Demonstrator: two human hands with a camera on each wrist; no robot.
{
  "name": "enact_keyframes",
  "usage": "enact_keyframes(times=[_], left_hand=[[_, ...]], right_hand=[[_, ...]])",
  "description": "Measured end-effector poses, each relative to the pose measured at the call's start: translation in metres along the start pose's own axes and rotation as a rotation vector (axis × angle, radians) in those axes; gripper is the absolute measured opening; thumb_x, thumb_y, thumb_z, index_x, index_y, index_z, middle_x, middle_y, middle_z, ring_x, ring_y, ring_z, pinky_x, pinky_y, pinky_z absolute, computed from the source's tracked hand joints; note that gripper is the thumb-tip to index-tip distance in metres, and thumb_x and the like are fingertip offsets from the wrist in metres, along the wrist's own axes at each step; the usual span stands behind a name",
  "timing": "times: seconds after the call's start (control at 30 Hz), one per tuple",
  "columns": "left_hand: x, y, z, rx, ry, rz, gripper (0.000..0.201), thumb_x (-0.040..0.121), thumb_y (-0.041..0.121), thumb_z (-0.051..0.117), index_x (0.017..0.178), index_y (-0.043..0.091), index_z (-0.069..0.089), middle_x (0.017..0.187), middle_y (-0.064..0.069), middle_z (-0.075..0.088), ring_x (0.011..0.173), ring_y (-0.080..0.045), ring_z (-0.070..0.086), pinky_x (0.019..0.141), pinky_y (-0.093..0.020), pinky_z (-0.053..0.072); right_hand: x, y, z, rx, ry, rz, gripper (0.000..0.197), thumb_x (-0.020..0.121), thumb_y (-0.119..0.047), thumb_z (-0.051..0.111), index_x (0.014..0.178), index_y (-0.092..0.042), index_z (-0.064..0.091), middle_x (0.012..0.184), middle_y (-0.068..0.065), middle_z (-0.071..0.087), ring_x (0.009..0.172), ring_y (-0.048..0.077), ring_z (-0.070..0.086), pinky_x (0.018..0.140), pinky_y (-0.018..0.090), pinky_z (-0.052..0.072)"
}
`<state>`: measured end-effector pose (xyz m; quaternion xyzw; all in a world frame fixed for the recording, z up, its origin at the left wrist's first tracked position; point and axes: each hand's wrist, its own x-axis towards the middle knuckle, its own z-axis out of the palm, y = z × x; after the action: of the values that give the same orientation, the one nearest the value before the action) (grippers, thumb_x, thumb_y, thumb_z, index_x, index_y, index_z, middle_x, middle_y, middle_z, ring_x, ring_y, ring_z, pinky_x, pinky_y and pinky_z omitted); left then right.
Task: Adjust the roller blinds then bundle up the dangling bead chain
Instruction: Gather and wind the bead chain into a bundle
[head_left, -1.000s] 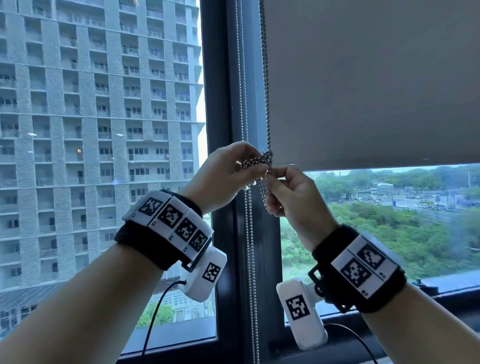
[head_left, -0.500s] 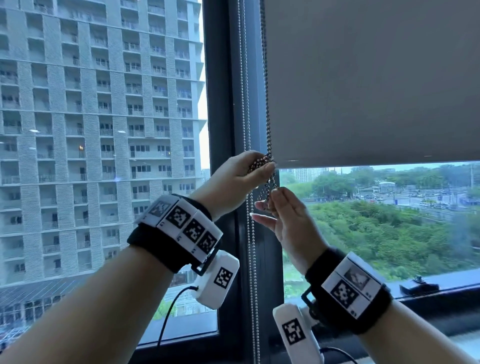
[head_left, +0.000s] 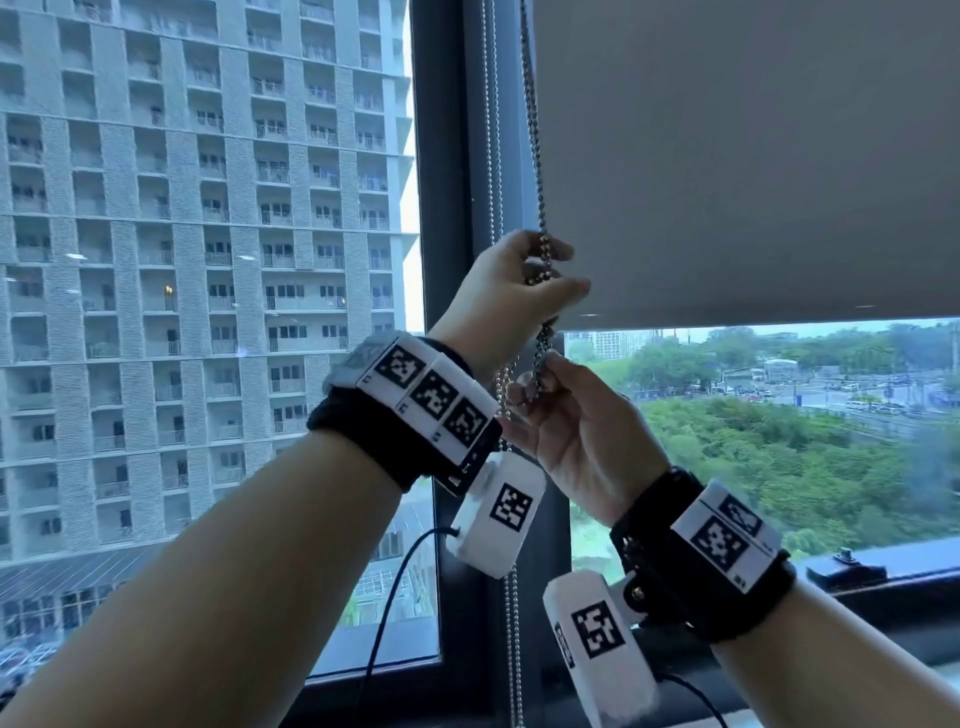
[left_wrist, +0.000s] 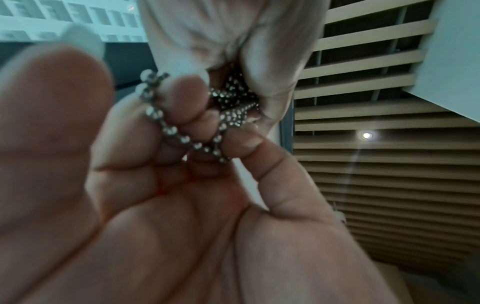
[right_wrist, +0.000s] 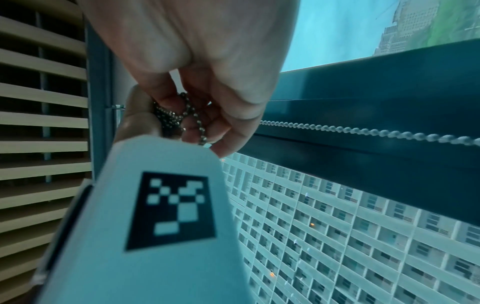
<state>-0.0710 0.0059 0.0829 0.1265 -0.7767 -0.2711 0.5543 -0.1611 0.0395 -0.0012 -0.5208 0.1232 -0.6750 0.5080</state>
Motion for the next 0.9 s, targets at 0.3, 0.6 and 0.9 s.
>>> enact_keyframes(times=[0.3, 0.6, 0.9], left_hand=[[-0.002, -0.017, 0.002, -0.038, 0.1, -0.023, 0.046, 0.091, 0.044, 0.052, 0.056, 0.016, 0.042, 0.046, 0.005, 0.041, 0.04, -0.01, 0.036, 0.045, -0.022, 0.032], [0.007, -0.022, 0.001, 0.096, 0.074, 0.045, 0.043, 0.09, 0.038, 0.055, 0.057, 0.014, 0.041, 0.039, 0.01, 0.042, 0.036, -0.009, 0.038, 0.04, -0.018, 0.034], [0.004, -0.043, 0.013, 0.026, 0.12, -0.058, 0.035, 0.092, 0.031, 0.055, 0.068, 0.006, 0.05, 0.05, -0.002, 0.047, 0.034, -0.003, 0.042, 0.04, -0.014, 0.037]], right_hand=[[0.013, 0.008, 0.002, -0.104, 0.046, 0.042, 0.016, 0.093, -0.016, 0.047, 0.082, -0.009, 0.057, 0.065, 0.001, 0.058, 0.052, 0.006, 0.057, 0.049, 0.021, 0.054], [0.023, 0.015, -0.001, -0.556, 0.204, -0.222, 0.021, 0.089, -0.011, 0.055, 0.069, -0.017, 0.058, 0.073, -0.001, 0.061, 0.062, 0.0, 0.055, 0.059, 0.009, 0.042], [0.012, 0.037, -0.018, -0.763, 0.168, -0.354, 0.024, 0.098, -0.015, 0.035, 0.077, -0.012, 0.046, 0.068, 0.001, 0.054, 0.066, 0.019, 0.05, 0.068, 0.038, 0.046]])
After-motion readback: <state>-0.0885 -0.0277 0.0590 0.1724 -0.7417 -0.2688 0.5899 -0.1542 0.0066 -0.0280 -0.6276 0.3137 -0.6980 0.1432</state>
